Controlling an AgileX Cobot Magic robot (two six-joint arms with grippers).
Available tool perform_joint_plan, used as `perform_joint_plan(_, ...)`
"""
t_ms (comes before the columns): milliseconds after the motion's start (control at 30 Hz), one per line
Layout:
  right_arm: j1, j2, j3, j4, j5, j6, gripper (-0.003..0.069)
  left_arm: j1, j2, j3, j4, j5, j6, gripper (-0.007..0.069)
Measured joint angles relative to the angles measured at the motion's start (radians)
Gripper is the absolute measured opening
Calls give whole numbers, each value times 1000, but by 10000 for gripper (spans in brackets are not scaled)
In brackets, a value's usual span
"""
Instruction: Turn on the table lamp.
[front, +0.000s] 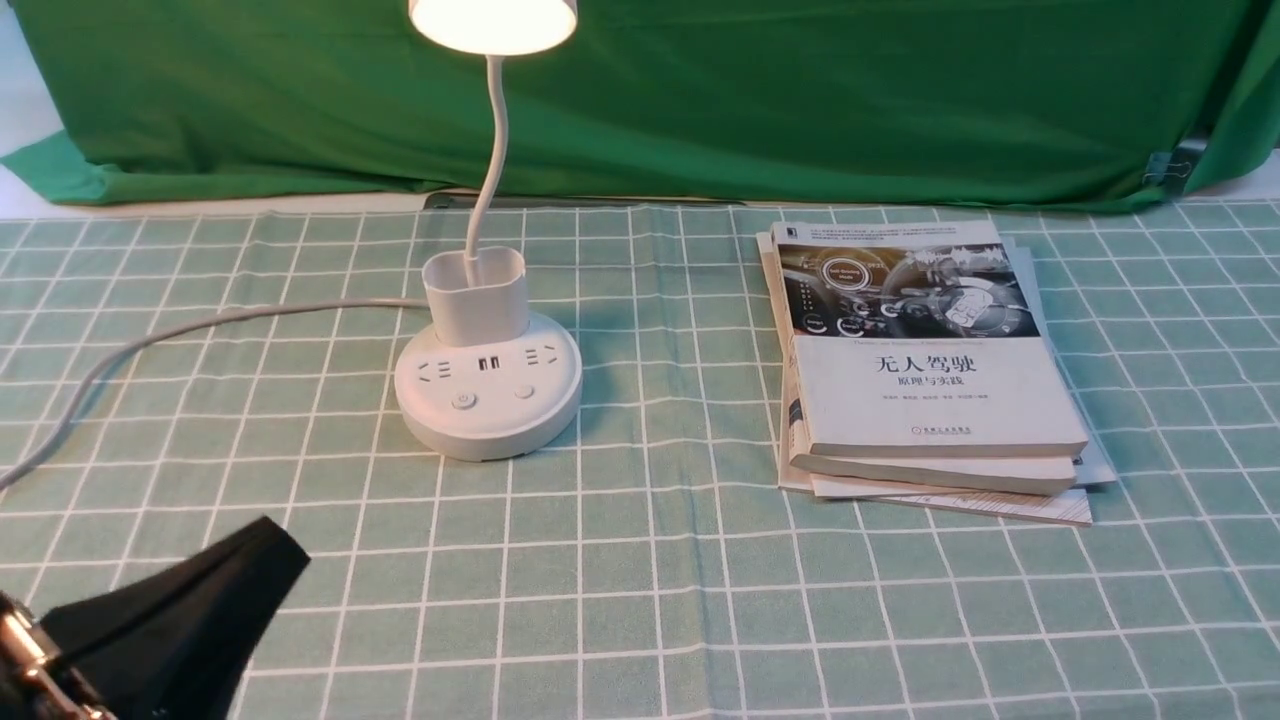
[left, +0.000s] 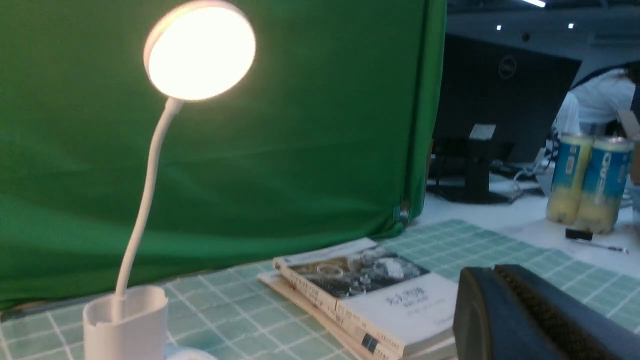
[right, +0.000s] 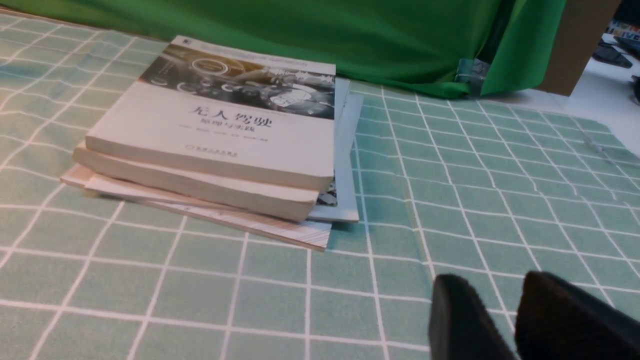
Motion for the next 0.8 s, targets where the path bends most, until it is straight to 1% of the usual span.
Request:
perform_joint_plan(100, 0, 0, 0, 0, 0, 0, 241, 0, 0, 0, -24, -46, 33, 21)
perform_joint_plan(133, 0, 0, 0, 0, 0, 0, 241, 0, 0, 0, -62, -71, 87, 21)
perform_joint_plan(267, 0, 0, 0, 0, 0, 0, 241, 0, -2, 0, -108, -73, 177, 21)
perform_joint_plan(367, 0, 0, 0, 0, 0, 0, 241, 0, -3, 0, -110, -28, 192, 21)
perform_joint_plan(500, 0, 0, 0, 0, 0, 0, 241, 0, -3, 0, -110, 96, 200, 21)
perform_joint_plan(733, 0, 0, 0, 0, 0, 0, 241, -1, -3, 0, -95, 211, 207, 21)
perform_joint_plan(767, 0, 0, 0, 0, 0, 0, 241, -1, -9, 0, -94, 267, 207, 21)
perform_joint_plan(800, 0, 0, 0, 0, 0, 0, 241, -1, -13, 0, -94, 281, 207, 21)
